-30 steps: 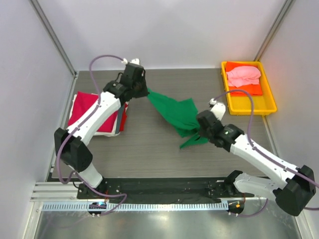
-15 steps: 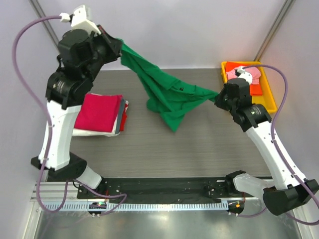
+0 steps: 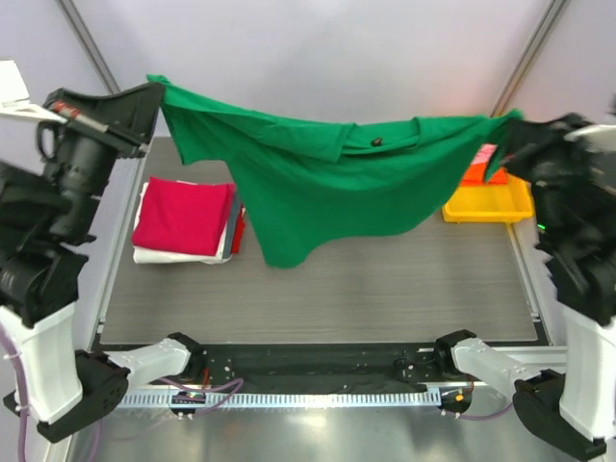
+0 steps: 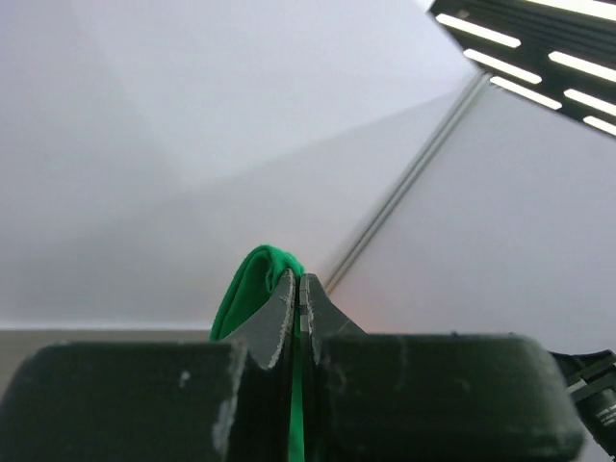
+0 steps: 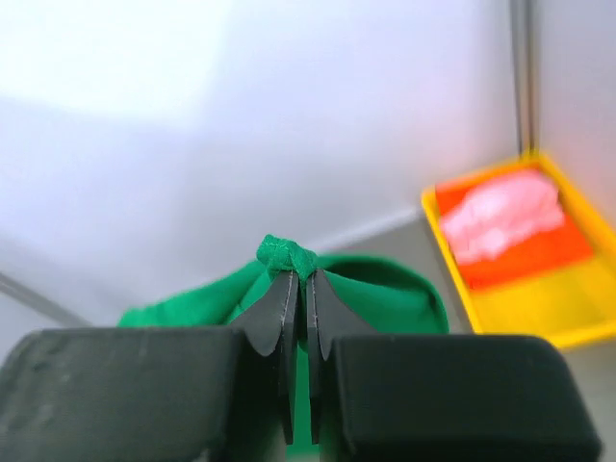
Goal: Fold and stack the t-shirts
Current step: Flatten the tshirt out
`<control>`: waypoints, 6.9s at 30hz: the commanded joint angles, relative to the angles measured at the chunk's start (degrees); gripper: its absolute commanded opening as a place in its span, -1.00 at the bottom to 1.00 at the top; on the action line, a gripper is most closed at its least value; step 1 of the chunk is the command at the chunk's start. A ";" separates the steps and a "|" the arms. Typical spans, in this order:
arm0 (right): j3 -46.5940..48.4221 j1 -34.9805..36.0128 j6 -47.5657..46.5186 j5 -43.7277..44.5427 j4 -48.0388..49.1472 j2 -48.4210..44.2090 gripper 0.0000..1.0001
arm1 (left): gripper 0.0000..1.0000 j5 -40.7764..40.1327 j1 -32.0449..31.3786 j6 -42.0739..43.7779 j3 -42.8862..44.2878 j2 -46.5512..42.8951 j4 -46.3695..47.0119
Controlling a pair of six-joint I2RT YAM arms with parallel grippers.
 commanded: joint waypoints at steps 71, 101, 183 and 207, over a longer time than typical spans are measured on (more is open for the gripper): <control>5.36 5.53 10.37 -37.23 28.52 54.50 0.64 | 1.00 -25.43 -44.15 -40.71 -91.98 -36.13 -8.91; -58.28 6.15 8.17 -28.18 33.62 0.45 0.54 | -0.66 -2.76 -2.33 3.68 -45.12 38.83 2.73; -57.31 -16.53 10.72 -6.65 26.76 16.96 0.42 | -1.00 15.08 6.29 -6.95 -31.93 46.96 11.44; -44.84 -15.30 8.17 -15.18 30.63 35.25 0.35 | -1.00 11.83 23.79 0.44 -27.88 52.22 -3.08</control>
